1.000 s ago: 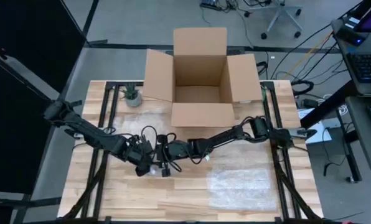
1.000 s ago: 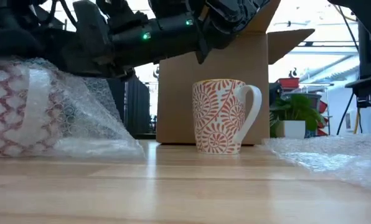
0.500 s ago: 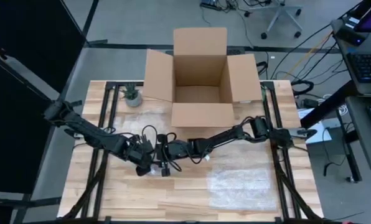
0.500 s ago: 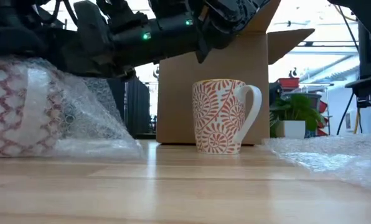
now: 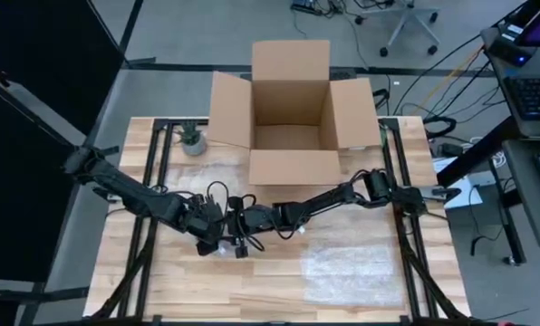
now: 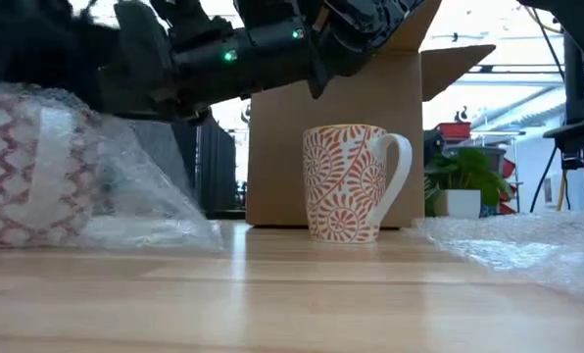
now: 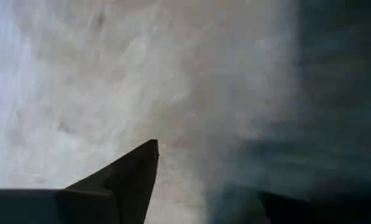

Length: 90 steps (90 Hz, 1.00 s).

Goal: Wrap mug
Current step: Wrap the red mug with the bubble wrap

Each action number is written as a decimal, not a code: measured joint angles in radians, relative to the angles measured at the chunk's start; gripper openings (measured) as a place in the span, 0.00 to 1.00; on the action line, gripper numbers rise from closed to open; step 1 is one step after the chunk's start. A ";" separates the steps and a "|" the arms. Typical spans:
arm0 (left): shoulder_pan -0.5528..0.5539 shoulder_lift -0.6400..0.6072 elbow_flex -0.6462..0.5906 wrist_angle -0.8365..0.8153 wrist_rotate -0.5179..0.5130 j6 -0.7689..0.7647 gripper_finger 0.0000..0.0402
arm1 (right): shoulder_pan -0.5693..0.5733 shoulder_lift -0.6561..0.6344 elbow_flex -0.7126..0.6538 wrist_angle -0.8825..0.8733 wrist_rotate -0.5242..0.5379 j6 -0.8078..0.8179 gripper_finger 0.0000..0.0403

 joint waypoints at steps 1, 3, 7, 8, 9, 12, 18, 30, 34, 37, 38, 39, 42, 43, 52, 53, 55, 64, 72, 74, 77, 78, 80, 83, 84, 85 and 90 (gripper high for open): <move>0.000 -0.005 0.000 -0.005 0.000 0.001 0.59 | 0.000 0.000 0.000 0.000 0.001 0.000 0.39; 0.000 -0.013 0.000 -0.014 0.001 0.003 0.59 | 0.000 0.000 0.000 0.000 0.002 0.000 0.39; 0.000 -0.030 0.002 -0.017 0.000 0.017 0.59 | 0.000 0.000 0.000 0.000 0.002 0.001 0.39; 0.000 -0.034 0.004 -0.017 0.000 0.021 0.59 | 0.000 0.000 0.000 0.000 0.002 0.002 0.39; 0.000 -0.038 0.007 -0.017 0.000 0.025 0.59 | 0.000 0.000 0.000 0.000 0.002 0.002 0.39; 0.001 -0.054 0.013 -0.015 0.000 0.034 0.59 | 0.000 0.000 0.000 0.000 0.002 0.003 0.39; 0.001 -0.091 0.022 -0.019 -0.003 0.052 0.59 | 0.000 0.000 0.000 -0.001 0.002 0.006 0.39; 0.000 -0.160 0.031 -0.026 -0.007 0.053 0.59 | 0.000 0.000 0.000 -0.001 0.001 0.010 0.39; 0.000 -0.186 0.031 -0.037 -0.008 0.052 0.59 | 0.000 0.000 0.000 -0.002 0.001 0.010 0.39; 0.000 -0.205 0.032 -0.048 -0.014 0.048 0.59 | 0.000 0.000 0.000 -0.002 0.001 0.011 0.39; 0.000 -0.212 0.032 -0.053 -0.017 0.046 0.59 | 0.000 0.000 0.000 -0.001 0.001 0.011 0.39; 0.000 -0.217 0.032 -0.058 -0.019 0.045 0.59 | 0.000 0.000 0.000 -0.001 0.001 0.011 0.39; 0.000 -0.234 0.033 -0.078 -0.028 0.036 0.59 | 0.000 0.000 0.000 -0.001 0.000 0.011 0.39; 0.000 -0.239 0.033 -0.085 -0.033 0.030 0.59 | 0.000 0.000 0.000 -0.001 0.000 0.011 0.39; 0.000 -0.276 0.033 -0.165 -0.093 -0.013 0.59 | 0.001 0.000 0.000 0.001 -0.001 0.011 0.39; 0.000 -0.279 0.033 -0.176 -0.101 -0.020 0.59 | 0.001 0.000 0.000 0.001 -0.001 0.011 0.39; 0.000 -0.284 0.033 -0.199 -0.116 -0.034 0.59 | 0.001 0.000 0.000 0.002 -0.002 0.011 0.39; 0.000 -0.298 0.033 -0.309 -0.185 -0.113 0.59 | 0.001 0.000 0.000 0.002 -0.002 0.012 0.39; 0.004 -0.300 0.033 -0.381 -0.231 -0.167 0.59 | 0.001 0.000 0.000 0.003 -0.002 0.014 0.39; 0.007 -0.299 0.033 -0.389 -0.237 -0.170 0.59 | 0.001 0.000 0.000 0.003 -0.002 0.014 0.39; 0.017 -0.296 0.032 -0.391 -0.244 -0.171 0.59 | 0.001 0.000 0.000 0.003 -0.002 0.014 0.39; 0.023 -0.295 0.032 -0.389 -0.246 -0.171 0.59 | 0.001 0.000 0.000 0.003 -0.002 0.014 0.39; 0.036 -0.292 0.030 -0.386 -0.249 -0.169 0.59 | 0.001 0.000 0.000 0.003 -0.003 0.014 0.39; 0.059 -0.288 0.030 -0.385 -0.252 -0.164 0.59 | 0.001 0.000 0.000 0.003 -0.003 0.014 0.39; 0.068 -0.286 0.030 -0.385 -0.253 -0.160 0.59 | 0.001 0.000 0.000 0.004 -0.003 0.014 0.39; 0.079 -0.284 0.029 -0.385 -0.253 -0.157 0.59 | 0.001 0.000 0.000 0.004 -0.003 0.014 0.39; 0.136 -0.278 0.029 -0.385 -0.253 -0.125 0.59 | 0.001 0.000 -0.001 0.004 -0.003 0.014 0.39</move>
